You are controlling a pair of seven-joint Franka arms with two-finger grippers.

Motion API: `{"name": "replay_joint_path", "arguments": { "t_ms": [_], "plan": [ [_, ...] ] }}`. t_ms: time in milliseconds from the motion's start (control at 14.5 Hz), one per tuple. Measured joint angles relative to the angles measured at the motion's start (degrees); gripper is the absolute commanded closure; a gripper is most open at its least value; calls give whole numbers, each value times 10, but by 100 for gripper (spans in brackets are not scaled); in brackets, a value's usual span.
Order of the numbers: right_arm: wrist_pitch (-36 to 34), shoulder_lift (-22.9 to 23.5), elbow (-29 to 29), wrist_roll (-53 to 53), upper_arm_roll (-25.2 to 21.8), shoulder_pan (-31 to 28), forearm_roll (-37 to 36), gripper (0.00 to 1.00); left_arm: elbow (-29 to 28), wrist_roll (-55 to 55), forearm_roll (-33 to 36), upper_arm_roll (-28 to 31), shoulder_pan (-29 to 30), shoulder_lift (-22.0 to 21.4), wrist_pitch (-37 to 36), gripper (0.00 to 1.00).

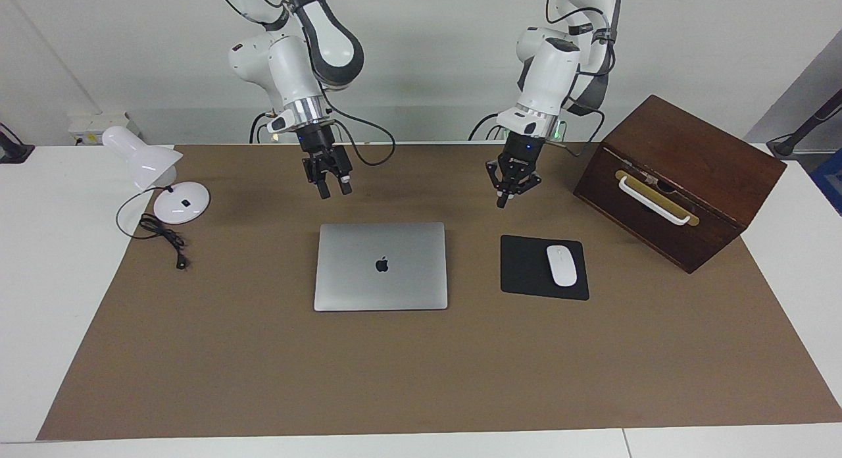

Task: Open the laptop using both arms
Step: 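Bring the left gripper to the laptop front while the right gripper approaches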

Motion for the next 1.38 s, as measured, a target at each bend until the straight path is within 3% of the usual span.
{"name": "replay_joint_path", "arguments": {
  "t_ms": [620, 1377],
  "plan": [
    [-1, -68, -87, -63, -1, -3, 3, 0, -32, -5, 0, -1, -84, 104, 173, 100],
    [-49, -42, -66, -73, -1, -3, 159, 0, -48, -5, 0, 1, -126, 188, 318, 100]
  ]
}}
